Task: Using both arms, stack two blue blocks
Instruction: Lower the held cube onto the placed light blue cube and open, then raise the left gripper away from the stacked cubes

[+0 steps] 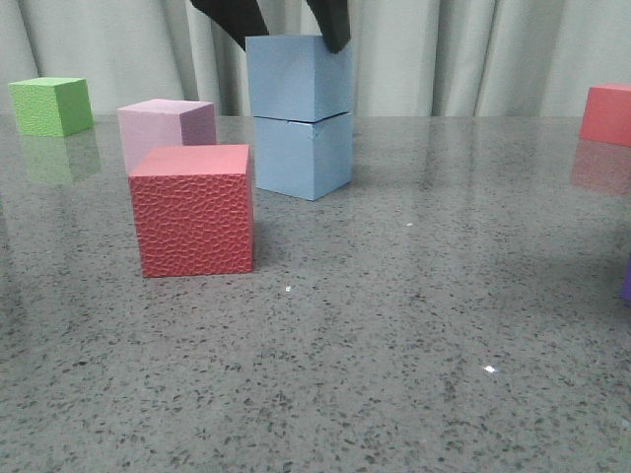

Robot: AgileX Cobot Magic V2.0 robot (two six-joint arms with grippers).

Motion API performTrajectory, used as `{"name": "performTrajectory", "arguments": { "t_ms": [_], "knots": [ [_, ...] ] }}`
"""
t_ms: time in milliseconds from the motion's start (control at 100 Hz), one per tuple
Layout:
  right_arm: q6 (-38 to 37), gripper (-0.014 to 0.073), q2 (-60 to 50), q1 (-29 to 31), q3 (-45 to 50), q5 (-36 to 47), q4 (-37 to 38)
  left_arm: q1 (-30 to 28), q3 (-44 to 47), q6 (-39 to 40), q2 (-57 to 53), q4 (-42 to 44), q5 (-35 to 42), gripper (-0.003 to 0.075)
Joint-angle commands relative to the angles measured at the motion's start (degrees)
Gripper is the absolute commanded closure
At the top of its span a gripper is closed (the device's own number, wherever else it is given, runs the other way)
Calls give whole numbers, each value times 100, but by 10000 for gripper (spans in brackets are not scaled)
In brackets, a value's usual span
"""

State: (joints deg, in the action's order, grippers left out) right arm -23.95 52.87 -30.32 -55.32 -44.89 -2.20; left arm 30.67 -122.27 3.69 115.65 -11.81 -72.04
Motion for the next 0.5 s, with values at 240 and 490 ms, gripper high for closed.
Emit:
{"name": "performTrajectory", "arguments": {
  "t_ms": [240,490],
  "knots": [
    [45,35,-82,5,-143,454,73,60,-174,16,-1031,-28,82,212],
    [45,35,-146,5,-138,456,278,60,-21,145,-1684,520,-22,274]
  ]
}}
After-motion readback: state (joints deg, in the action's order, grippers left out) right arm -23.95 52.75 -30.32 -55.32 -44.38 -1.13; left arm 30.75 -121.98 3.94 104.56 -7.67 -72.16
